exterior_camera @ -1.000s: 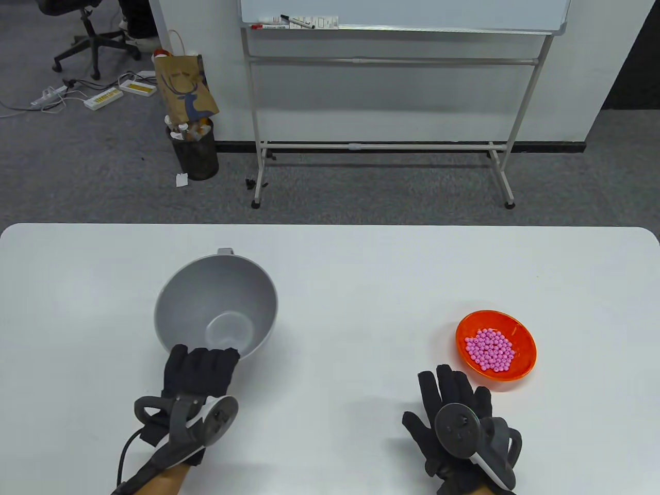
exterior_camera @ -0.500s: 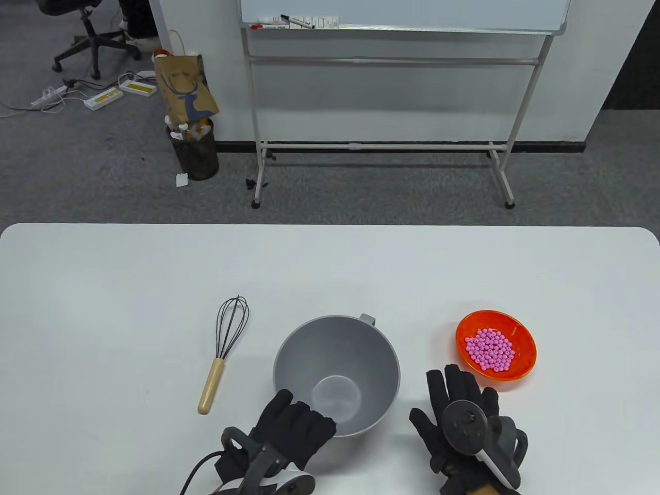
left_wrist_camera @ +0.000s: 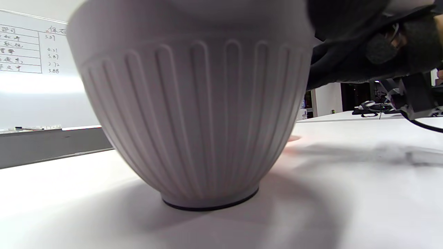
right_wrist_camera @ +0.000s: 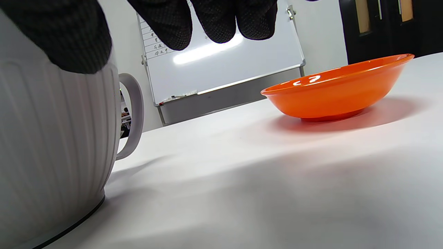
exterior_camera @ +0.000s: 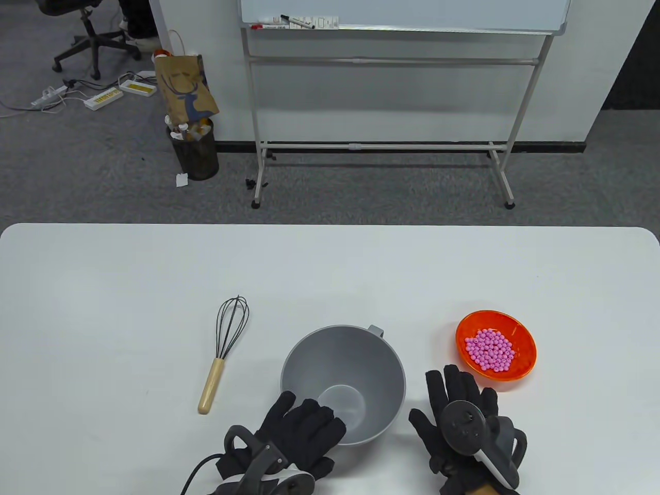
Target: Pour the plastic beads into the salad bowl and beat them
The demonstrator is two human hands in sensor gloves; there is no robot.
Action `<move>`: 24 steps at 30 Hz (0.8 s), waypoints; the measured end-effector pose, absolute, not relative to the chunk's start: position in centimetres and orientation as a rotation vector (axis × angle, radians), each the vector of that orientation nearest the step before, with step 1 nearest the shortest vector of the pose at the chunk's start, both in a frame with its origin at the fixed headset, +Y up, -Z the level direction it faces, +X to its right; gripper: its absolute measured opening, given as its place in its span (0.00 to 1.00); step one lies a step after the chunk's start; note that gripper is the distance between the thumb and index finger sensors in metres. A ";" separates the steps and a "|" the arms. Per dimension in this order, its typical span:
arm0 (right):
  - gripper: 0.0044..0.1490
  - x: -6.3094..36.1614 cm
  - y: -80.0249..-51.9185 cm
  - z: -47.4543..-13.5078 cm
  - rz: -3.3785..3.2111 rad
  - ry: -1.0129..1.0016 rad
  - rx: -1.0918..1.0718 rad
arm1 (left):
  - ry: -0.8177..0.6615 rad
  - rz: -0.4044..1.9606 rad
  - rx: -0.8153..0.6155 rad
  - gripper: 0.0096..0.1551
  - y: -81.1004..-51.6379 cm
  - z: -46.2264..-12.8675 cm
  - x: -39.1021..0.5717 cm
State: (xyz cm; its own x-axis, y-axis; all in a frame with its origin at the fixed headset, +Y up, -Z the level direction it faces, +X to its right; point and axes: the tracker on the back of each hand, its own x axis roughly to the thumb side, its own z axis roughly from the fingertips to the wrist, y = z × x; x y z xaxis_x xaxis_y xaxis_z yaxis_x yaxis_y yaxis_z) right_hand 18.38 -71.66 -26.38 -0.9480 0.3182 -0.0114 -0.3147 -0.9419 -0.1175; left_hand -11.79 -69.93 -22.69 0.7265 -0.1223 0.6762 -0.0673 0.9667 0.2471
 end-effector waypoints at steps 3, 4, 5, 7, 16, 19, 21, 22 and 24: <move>0.50 18.4 -71.6 -26.4 2.810 -0.168 -0.045 | -0.710 0.006 0.282 0.46 -69.0 -23.1 -12.8; 0.50 18.5 -71.6 -26.4 2.808 -0.170 -0.045 | -0.688 0.035 0.294 0.47 -68.5 -23.3 -13.5; 0.50 18.5 -71.6 -26.3 2.807 -0.171 -0.044 | -0.666 0.054 0.304 0.48 -68.2 -23.5 -14.0; 0.50 18.4 -71.6 -26.3 2.806 -0.179 -0.040 | -0.567 0.075 0.331 0.49 -67.5 -24.4 -16.0; 0.51 18.3 -71.5 -26.1 2.813 -0.200 -0.027 | -0.189 0.139 0.180 0.50 -70.0 -29.4 -24.0; 0.51 18.3 -71.4 -26.1 2.812 -0.200 -0.033 | -0.144 0.105 0.125 0.50 -71.3 -30.0 -25.0; 0.52 18.4 -71.4 -26.0 2.807 -0.202 -0.040 | -0.132 0.064 0.141 0.50 -71.5 -30.1 -25.0; 0.51 18.5 -71.4 -26.0 2.805 -0.202 -0.041 | -0.131 0.063 0.144 0.50 -71.5 -30.1 -24.9; 0.51 18.6 -71.4 -26.0 2.803 -0.200 -0.049 | -0.138 0.077 0.141 0.50 -71.5 -30.1 -24.6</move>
State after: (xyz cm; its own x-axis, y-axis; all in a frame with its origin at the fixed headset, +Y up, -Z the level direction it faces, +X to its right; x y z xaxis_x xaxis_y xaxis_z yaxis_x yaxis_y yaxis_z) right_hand 18.58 -71.42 -26.03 -0.9450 0.3269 -0.0105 -0.3221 -0.9358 -0.1436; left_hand -24.64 -71.54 -30.14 0.9875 0.0667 0.1427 -0.0861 0.9871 0.1347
